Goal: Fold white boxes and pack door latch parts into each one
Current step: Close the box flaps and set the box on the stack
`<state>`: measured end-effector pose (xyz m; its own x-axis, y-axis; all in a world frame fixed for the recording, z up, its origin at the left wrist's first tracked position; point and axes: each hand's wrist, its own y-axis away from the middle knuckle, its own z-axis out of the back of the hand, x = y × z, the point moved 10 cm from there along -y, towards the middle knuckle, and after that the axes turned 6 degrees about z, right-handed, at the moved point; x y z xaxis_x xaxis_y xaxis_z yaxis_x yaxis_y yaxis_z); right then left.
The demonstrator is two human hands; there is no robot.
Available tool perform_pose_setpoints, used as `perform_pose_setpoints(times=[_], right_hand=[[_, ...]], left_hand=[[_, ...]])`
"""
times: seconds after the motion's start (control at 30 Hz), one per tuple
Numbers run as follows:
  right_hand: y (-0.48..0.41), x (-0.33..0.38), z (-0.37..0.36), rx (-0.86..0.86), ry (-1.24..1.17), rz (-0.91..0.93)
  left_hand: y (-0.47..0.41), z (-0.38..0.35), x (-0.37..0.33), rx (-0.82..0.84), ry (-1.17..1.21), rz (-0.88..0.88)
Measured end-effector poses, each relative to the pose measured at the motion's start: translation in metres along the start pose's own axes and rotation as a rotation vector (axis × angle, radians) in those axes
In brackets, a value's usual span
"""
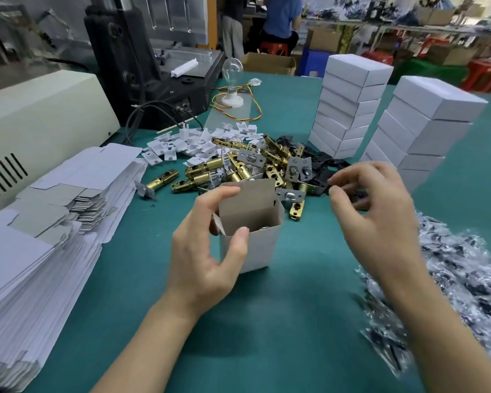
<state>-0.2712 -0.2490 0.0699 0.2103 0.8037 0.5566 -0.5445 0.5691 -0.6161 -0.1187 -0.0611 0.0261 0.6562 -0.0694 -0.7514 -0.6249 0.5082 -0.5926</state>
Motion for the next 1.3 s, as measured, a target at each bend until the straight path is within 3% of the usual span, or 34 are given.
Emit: perform_pose_setpoints(times=[0.1,0.17,0.27,0.47,0.63,0.77,0.93,1.07,1.17,1.3], right_hand=[[-0.007,-0.062,-0.011,0.552,0.515,-0.198],[0.004,-0.088,-0.012,0.825,0.709,-0.291],[0.010,-0.094,-0.015,0.954,0.843,-0.238],[0.010,-0.088,-0.031,1.026,0.939,-0.044],[0.002,-0.077,-0.040,0.963,0.867,0.048],[-0.016,-0.064,-0.029,0.681,0.592,0.005],[-0.034,-0.022,-0.001,0.305,-0.072,-0.132],[-0.027,0.041,-0.007,0.200,-0.651,-0.156],[-0.015,0.069,-0.030,0.219,-0.616,-0.132],[-0.003,0.084,-0.043,0.198,-0.174,0.054]], left_hand=[[0.000,-0.003,0.004,0.025,0.021,0.049],[-0.001,-0.003,0.005,0.027,0.028,0.055],[-0.001,-0.004,0.005,0.029,0.026,0.060],[-0.001,-0.003,0.007,0.033,0.032,0.056],[0.000,-0.002,0.011,0.028,0.038,0.047],[0.000,-0.001,0.010,0.020,0.062,0.040],[-0.001,-0.001,0.011,0.023,0.091,0.039],[-0.002,-0.004,0.010,0.050,0.097,0.022],[-0.004,-0.005,0.010,0.048,0.070,0.007],[-0.004,-0.004,0.013,0.048,0.066,0.027]])
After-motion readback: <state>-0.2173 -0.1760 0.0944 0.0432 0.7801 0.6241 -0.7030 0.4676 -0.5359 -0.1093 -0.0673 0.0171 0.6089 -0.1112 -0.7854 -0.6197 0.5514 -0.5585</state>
